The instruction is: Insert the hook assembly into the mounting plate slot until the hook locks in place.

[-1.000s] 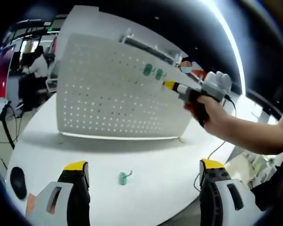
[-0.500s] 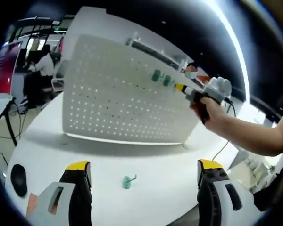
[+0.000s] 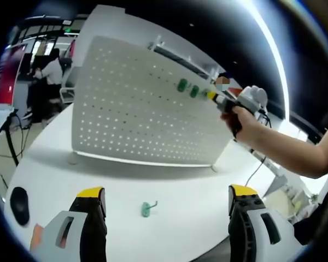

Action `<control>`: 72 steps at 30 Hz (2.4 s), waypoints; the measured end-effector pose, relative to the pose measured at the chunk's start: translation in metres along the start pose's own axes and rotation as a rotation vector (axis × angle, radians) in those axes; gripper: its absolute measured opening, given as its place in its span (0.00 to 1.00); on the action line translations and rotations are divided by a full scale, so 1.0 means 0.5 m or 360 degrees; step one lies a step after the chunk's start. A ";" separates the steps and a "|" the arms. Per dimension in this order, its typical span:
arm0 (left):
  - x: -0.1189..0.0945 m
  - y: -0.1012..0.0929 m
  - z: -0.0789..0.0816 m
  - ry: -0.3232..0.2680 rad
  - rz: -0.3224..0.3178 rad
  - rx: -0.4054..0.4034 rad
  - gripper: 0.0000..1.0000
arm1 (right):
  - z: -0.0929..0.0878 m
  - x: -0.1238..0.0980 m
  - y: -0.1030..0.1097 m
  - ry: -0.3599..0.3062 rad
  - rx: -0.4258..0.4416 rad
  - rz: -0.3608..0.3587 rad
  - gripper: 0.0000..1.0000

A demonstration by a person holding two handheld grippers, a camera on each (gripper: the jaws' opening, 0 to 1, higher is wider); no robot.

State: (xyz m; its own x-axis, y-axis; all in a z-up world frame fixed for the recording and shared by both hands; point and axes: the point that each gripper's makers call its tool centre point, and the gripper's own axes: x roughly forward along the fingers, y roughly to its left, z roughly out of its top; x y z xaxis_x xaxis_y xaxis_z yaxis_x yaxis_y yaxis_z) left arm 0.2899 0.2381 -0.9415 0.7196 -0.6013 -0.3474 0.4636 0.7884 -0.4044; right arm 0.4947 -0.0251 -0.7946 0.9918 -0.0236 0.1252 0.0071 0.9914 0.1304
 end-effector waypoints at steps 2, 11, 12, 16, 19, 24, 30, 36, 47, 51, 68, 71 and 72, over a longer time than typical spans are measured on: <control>-0.001 0.003 -0.002 0.0005 0.0007 0.0004 0.94 | 0.000 -0.002 0.002 -0.0002 -0.0028 -0.0005 0.00; 0.002 0.004 -0.004 0.0015 0.0011 -0.0002 0.93 | -0.017 -0.004 0.006 -0.0006 -0.0038 -0.0021 0.00; 0.002 0.006 -0.004 0.0017 0.0015 0.0006 0.93 | -0.019 -0.004 0.006 -0.0006 -0.0039 -0.0027 0.00; 0.001 0.013 -0.004 0.0016 0.0024 -0.0005 0.93 | -0.020 -0.002 0.002 -0.0016 -0.0028 -0.0050 0.00; 0.000 0.012 -0.002 -0.0007 0.0010 -0.0038 0.93 | -0.021 0.002 0.001 -0.0009 0.0032 -0.0066 0.00; 0.003 0.018 -0.016 0.0033 0.0027 -0.0016 0.93 | -0.023 0.004 0.000 -0.0007 0.0004 -0.0082 0.00; 0.004 0.017 -0.023 0.0035 0.0018 -0.0033 0.93 | -0.024 0.004 0.005 0.0040 -0.0010 -0.0080 0.02; 0.004 0.017 -0.034 0.0073 0.0012 -0.0034 0.94 | 0.010 -0.007 0.019 -0.0001 0.0023 -0.0026 0.15; -0.014 0.028 -0.049 0.0120 0.0057 -0.0036 0.94 | 0.062 -0.049 0.027 0.0019 -0.0051 0.0218 0.22; -0.019 0.028 -0.047 0.0116 0.0079 -0.0044 0.93 | 0.015 -0.085 0.029 0.0209 -0.0151 0.0367 0.23; -0.038 0.001 -0.100 0.0290 0.0081 -0.0033 0.93 | -0.211 -0.302 0.022 0.0794 -0.0132 0.0642 0.25; -0.040 -0.002 -0.107 0.0313 0.0081 -0.0056 0.93 | -0.240 -0.341 0.028 0.0876 -0.0145 0.0696 0.25; -0.041 -0.003 -0.109 0.0320 0.0080 -0.0066 0.93 | -0.248 -0.351 0.031 0.0902 -0.0155 0.0721 0.26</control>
State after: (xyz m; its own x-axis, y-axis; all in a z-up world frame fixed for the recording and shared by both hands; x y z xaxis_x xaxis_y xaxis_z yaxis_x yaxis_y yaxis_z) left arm 0.2464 0.2420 -0.9799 0.6220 -0.5782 -0.5281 0.4049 0.8147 -0.4150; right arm 0.3364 0.0103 -0.9368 0.8135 0.4353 -0.3856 -0.4341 0.8958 0.0953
